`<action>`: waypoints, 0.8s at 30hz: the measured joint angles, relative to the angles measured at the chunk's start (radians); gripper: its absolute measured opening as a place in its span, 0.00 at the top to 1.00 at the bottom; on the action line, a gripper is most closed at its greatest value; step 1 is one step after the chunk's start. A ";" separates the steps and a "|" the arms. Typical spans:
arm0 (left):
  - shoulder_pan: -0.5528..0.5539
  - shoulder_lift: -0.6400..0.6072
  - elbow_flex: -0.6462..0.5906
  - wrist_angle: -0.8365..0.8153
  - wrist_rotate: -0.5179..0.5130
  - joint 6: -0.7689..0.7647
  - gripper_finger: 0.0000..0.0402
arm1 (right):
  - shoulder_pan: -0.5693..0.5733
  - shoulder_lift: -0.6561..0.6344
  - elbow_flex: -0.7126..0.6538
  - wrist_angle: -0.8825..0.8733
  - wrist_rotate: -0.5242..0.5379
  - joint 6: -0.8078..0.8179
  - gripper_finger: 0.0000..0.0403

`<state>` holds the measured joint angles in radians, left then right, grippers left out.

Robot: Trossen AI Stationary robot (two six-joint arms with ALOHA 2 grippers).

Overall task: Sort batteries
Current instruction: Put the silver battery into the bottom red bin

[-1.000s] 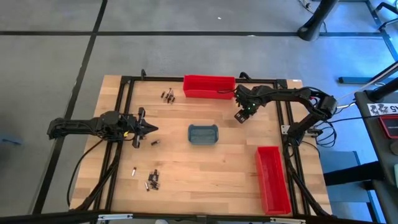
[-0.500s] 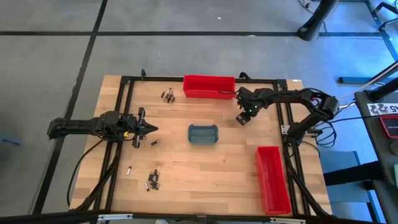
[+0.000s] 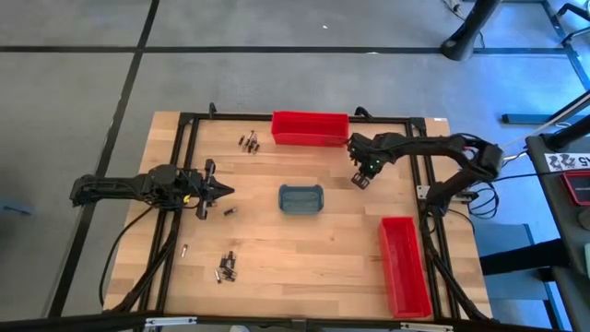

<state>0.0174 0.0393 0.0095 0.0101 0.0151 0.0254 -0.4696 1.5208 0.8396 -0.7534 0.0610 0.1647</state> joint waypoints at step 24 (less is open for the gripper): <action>0.000 0.000 0.000 0.000 0.000 0.000 1.00 | 1.211 -0.214 0.344 -0.547 -0.157 0.792 0.97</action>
<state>0.0174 0.0392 0.0093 0.0101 0.0152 0.0257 0.7411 1.3064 1.1839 -1.3001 -0.0962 0.9565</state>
